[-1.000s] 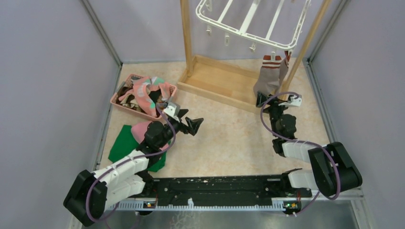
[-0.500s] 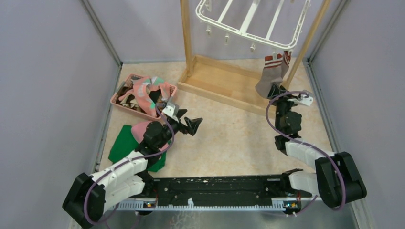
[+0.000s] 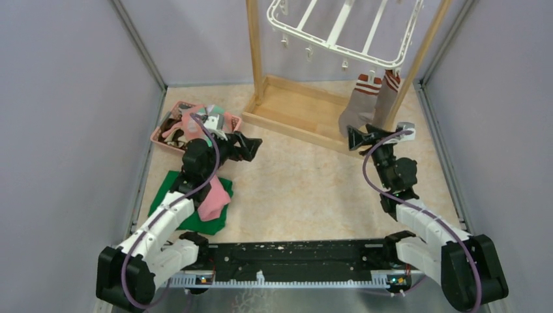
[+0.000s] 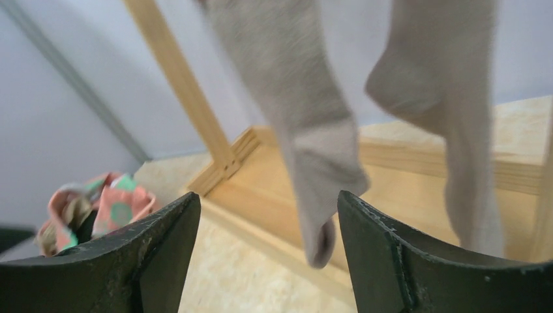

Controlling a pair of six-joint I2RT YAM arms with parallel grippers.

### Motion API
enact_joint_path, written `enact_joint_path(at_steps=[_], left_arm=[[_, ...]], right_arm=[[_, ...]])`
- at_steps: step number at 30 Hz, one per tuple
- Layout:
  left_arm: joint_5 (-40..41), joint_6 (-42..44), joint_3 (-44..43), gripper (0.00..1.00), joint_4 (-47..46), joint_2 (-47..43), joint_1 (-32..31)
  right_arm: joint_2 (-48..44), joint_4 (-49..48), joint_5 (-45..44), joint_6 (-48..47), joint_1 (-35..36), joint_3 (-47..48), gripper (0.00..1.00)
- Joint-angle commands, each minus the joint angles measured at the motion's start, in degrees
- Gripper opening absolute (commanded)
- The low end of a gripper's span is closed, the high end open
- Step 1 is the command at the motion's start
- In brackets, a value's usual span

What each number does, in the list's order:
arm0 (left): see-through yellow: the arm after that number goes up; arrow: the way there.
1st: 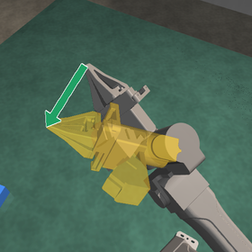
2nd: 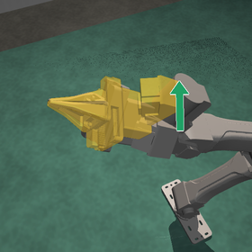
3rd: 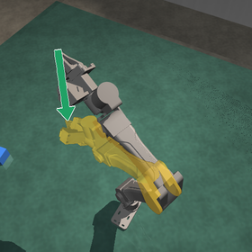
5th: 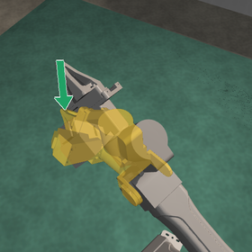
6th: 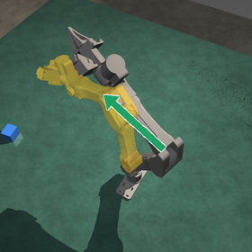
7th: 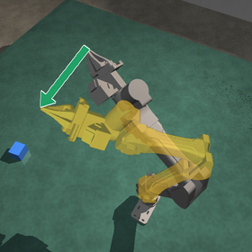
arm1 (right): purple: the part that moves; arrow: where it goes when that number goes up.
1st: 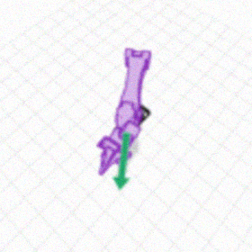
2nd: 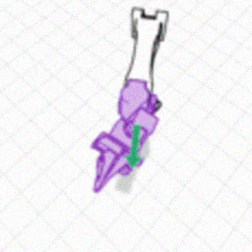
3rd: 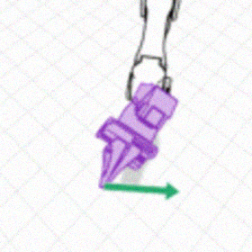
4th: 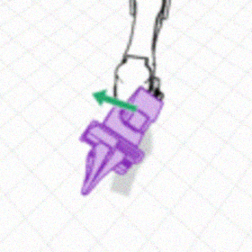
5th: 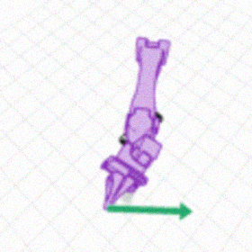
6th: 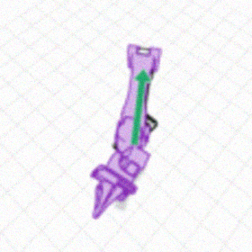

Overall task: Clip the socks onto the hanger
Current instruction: Pick up the sock from the bin.

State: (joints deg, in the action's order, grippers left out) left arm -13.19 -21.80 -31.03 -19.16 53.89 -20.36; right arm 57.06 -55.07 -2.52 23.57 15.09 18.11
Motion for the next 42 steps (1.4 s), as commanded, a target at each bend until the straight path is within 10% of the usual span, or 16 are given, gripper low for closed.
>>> enact_joint_path(at_steps=[1, 10, 30, 42], left_arm=[[-2.1, -0.4, -9.1, 0.96, 13.9, 2.3, 2.9], [8.8, 13.8, -25.5, 0.81, 38.2, 11.1, 8.0], [38.6, 11.6, -36.9, 0.71, 33.3, 30.8, 16.5], [36.4, 16.2, -36.9, 0.02, 33.8, 27.7, 16.5]], right_arm=[[-1.7, 3.7, 14.8, -0.3, -0.3, -1.7, 0.78], [1.7, 0.8, 22.7, 1.4, -0.3, -1.9, 0.80], [4.8, 1.3, 22.1, 1.1, 2.0, -1.6, 0.80], [4.4, 2.0, 21.9, 0.7, 2.5, -1.6, 0.81]])
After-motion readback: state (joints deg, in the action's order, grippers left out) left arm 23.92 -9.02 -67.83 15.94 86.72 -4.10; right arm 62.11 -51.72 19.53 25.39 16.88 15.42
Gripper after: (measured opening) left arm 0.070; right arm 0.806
